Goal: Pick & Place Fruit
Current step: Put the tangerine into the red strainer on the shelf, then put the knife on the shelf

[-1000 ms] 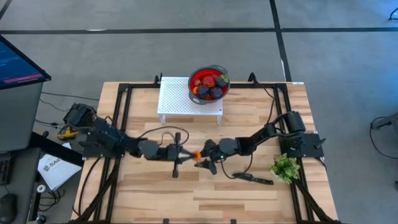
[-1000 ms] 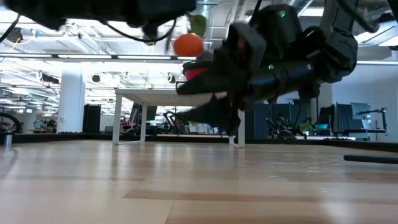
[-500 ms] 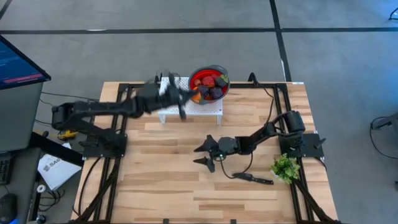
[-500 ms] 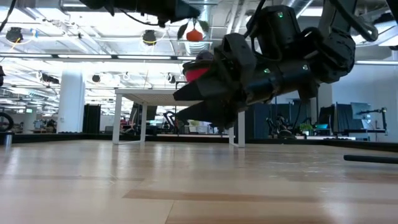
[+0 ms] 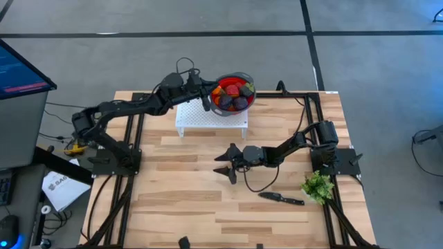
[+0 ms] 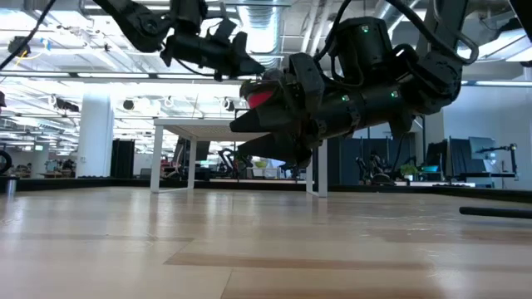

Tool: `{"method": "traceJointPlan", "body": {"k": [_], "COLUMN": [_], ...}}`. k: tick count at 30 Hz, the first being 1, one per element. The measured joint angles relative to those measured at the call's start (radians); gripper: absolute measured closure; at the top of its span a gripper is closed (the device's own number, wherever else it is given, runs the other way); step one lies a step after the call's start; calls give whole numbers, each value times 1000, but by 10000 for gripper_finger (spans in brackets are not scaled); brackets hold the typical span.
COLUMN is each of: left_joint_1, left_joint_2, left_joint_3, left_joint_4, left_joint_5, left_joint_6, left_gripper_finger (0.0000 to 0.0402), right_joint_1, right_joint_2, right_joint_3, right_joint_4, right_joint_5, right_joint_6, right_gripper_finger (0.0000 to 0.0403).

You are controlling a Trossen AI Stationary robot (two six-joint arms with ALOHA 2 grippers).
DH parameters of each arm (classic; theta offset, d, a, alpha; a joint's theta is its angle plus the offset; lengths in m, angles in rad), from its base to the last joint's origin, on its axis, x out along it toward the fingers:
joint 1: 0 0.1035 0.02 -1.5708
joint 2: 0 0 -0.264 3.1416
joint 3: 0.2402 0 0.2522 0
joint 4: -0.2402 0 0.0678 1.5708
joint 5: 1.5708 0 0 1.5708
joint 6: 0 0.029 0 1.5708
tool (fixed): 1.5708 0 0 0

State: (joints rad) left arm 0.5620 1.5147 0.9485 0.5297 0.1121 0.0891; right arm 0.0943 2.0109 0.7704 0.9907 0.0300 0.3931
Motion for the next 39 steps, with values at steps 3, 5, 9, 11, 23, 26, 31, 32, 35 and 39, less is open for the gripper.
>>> {"method": "traceJointPlan", "body": {"k": [3, 5, 9, 11, 23, 26, 31, 32, 35, 39], "left_joint_1": [-7, -7, -7, -7, -12, -16, -36, -43, -82, -161], "left_joint_2": [15, 14, 11, 11, -40, -83, -174, -195, -262, -346], "left_joint_3": [0, 0, 0, 0, -1, -1, -29, -41, -80, -163], "left_joint_4": [5, 5, 4, 3, 0, -4, -13, -20, -20, -25], "left_joint_5": [0, 0, 0, 0, 36, 40, 59, 82, 151, 184], "left_joint_6": [-13, -36, -96, -104, -123, -123, -121, -121, -121, -120], "left_gripper_finger": [383, 384, 378, 365, 215, 190, 168, 167, 168, 181], "right_joint_1": [-4, -3, 4, 5, 4, 3, 3, 3, 3, 12], "right_joint_2": [0, 0, 0, 0, 0, 0, -6, -16, -78, -206], "right_joint_3": [0, 0, 0, 0, 0, 0, 0, 0, 0, 0], "right_joint_4": [0, -1, -2, -2, -14, -20, -44, -68, -154, -341], "right_joint_5": [-1, -1, -3, -3, -4, -6, -6, -6, -5, 17], "right_joint_6": [16, 24, 26, 26, 87, 87, 83, 76, 33, -46], "right_gripper_finger": [138, 138, 138, 138, 138, 138, 138, 138, 138, 138]}}
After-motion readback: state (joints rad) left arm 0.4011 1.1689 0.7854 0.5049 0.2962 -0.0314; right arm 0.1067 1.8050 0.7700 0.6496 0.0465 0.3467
